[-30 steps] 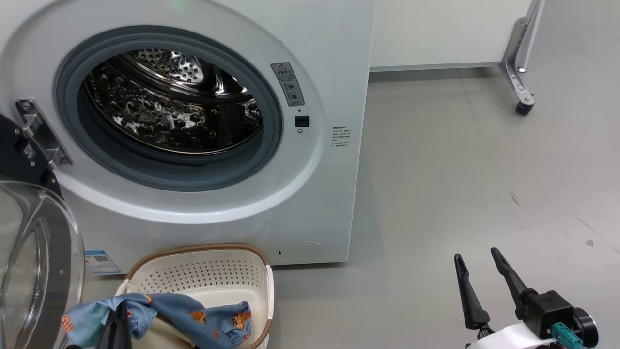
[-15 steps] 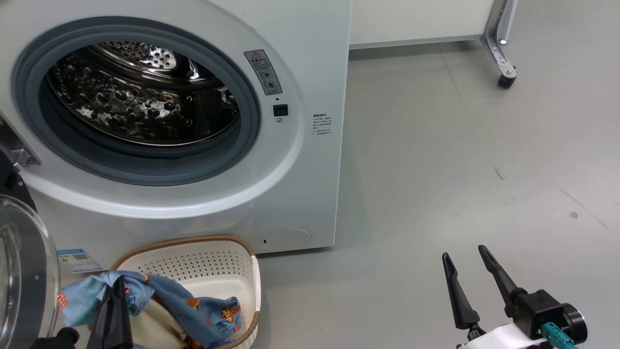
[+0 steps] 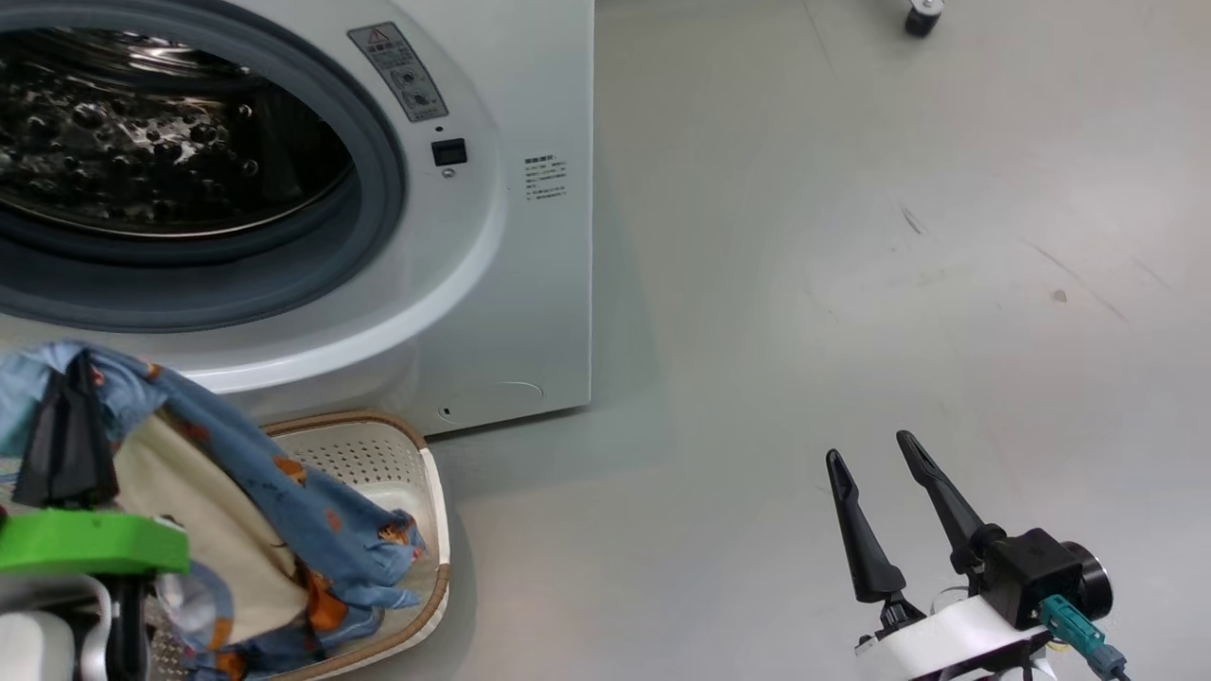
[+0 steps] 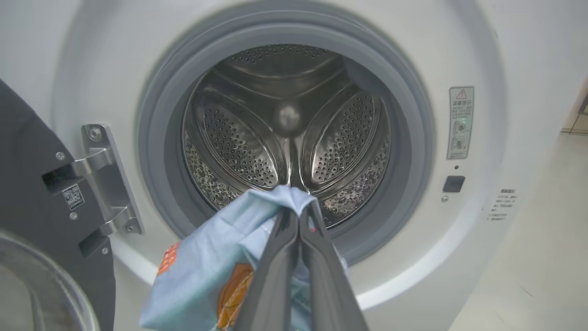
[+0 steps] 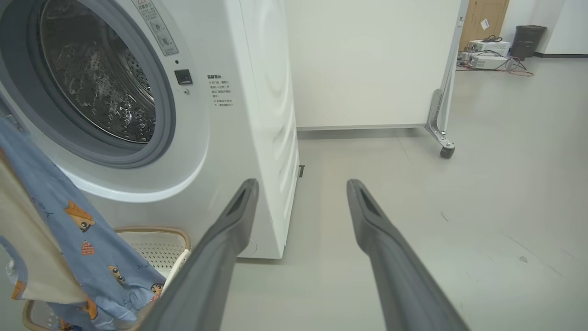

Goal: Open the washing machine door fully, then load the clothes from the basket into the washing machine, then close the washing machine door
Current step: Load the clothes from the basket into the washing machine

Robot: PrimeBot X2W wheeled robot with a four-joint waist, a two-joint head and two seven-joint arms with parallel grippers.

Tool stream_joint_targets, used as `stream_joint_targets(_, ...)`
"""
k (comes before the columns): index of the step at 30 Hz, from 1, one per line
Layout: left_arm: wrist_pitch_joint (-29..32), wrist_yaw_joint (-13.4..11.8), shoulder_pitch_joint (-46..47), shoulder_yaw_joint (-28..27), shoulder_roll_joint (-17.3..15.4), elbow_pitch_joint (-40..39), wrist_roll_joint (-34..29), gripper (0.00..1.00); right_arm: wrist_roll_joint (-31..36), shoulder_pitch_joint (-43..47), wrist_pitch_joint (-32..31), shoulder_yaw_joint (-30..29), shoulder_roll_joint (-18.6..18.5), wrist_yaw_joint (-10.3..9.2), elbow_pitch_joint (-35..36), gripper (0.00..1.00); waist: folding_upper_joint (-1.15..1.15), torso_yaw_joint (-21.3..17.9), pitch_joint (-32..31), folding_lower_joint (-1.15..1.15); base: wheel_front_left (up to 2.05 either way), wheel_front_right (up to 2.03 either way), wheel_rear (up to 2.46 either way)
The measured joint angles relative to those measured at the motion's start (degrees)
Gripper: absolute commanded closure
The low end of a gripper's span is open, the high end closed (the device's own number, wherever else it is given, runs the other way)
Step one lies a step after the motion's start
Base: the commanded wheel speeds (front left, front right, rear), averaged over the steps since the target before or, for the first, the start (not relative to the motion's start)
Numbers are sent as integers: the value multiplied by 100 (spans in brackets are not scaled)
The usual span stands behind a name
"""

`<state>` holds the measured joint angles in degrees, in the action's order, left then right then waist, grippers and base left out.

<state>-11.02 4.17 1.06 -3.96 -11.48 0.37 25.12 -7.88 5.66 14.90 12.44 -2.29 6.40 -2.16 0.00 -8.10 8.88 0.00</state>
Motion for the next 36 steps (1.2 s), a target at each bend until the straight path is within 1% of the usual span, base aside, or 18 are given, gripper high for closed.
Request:
stream_joint_targets(3,149,-2,435,-113,-222,84,-38,100,-89,-92,0,140,-1,-9,46,0,0,-157,216,0,0,0,0)
stream_joint_targets(5,203,-2,716,-172,-386,123,-44,100,-141,-164,0,210,-2,-88,68,0,0,-267,364,0,0,0,0)
stream_joint_targets(10,419,0,1311,-313,-755,309,-90,100,-257,-344,0,357,-3,-160,160,0,0,-541,750,0,0,0,0)
stream_joint_targets(16,550,29,1948,-430,-1213,687,-154,100,-423,-577,0,500,-2,-305,247,0,0,-854,1227,0,0,0,0)
stream_joint_targets(19,613,48,2307,-398,-1392,869,-216,100,-431,-636,0,516,-2,-367,276,0,0,-995,1446,0,0,0,0)
stream_joint_targets(21,660,92,2576,-326,-1543,1080,-294,100,-432,-644,0,538,-2,-449,305,0,0,-1108,1655,1,0,0,0)
stream_joint_targets(24,748,137,2757,-289,-1714,1444,-330,100,-432,-665,0,580,-1,-481,326,0,0,-1200,1851,1,0,0,0)
stream_joint_targets(26,788,142,2860,-208,-1845,1652,-459,100,-428,-675,0,580,-1,-508,335,0,0,-1249,1976,1,0,0,0)
stream_joint_targets(28,798,142,2967,-140,-1868,1781,-550,100,-416,-676,0,570,1,-514,335,0,0,-1287,2095,1,0,0,0)
stream_joint_targets(29,802,142,3022,-113,-1867,1824,-601,100,-413,-676,0,564,1,-553,336,0,0,-1301,2152,1,0,0,0)
stream_joint_targets(36,792,143,3665,-141,-1928,2217,-613,100,-367,-675,0,547,3,-604,394,0,0,-1319,2482,1,0,0,0)
